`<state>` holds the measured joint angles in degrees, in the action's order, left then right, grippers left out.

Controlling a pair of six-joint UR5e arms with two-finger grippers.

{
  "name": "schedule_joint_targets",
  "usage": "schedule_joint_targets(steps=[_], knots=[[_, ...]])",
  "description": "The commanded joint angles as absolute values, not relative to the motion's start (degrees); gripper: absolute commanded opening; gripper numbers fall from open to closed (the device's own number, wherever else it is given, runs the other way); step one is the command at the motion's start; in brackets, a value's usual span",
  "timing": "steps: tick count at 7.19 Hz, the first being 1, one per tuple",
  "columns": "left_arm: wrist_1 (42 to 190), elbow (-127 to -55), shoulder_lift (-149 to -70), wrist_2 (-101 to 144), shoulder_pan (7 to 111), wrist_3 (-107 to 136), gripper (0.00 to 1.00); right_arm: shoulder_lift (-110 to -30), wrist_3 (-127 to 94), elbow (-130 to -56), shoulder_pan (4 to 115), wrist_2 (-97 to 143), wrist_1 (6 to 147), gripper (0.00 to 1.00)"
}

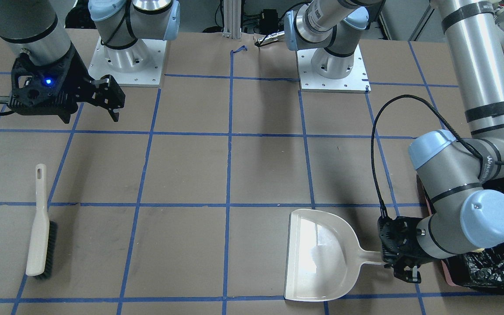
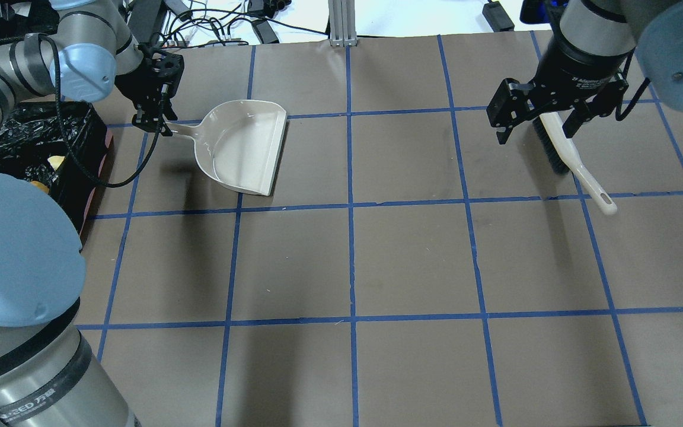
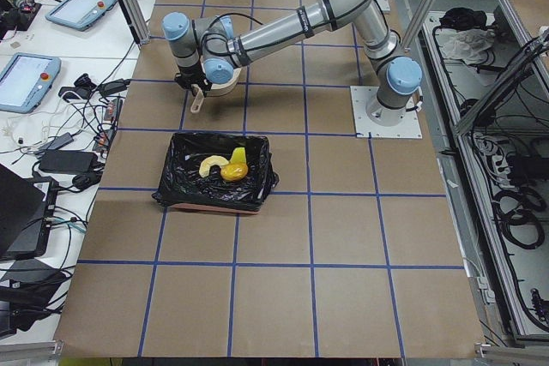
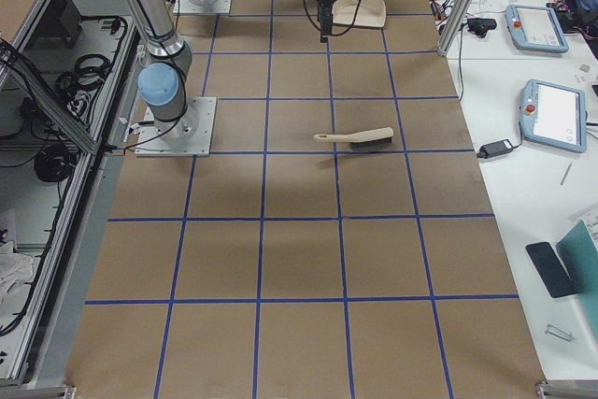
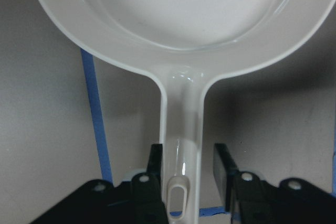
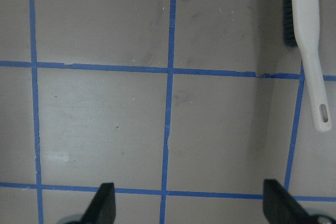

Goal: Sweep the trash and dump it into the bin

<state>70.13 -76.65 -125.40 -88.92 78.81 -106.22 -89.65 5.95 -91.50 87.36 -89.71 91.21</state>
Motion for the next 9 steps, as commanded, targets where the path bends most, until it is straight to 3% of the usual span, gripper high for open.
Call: schedule_joint_targets(steps=[1, 3, 7, 9], knots=[[70.22, -77.52, -123.76, -88.95, 78.93, -106.35, 0.72, -89.65, 5.89, -91.49, 87.36, -89.82, 91.14, 1.00], [74.06, -76.99, -119.20, -88.60, 79.19, -103.04, 0.72, -89.74, 5.89, -91.49, 87.36, -89.91, 91.14, 1.00], [81.35, -76.73, -109.28, -88.51, 85.32, -70.58, 0.73, -89.74, 6.59, -91.49, 87.36, -89.74, 91.14, 1.00], [87.77, -76.82, -104.00, -88.77, 86.48, -49.67, 0.81, -89.74, 6.50, -91.41, 87.36, -89.91, 91.06, 1.00]])
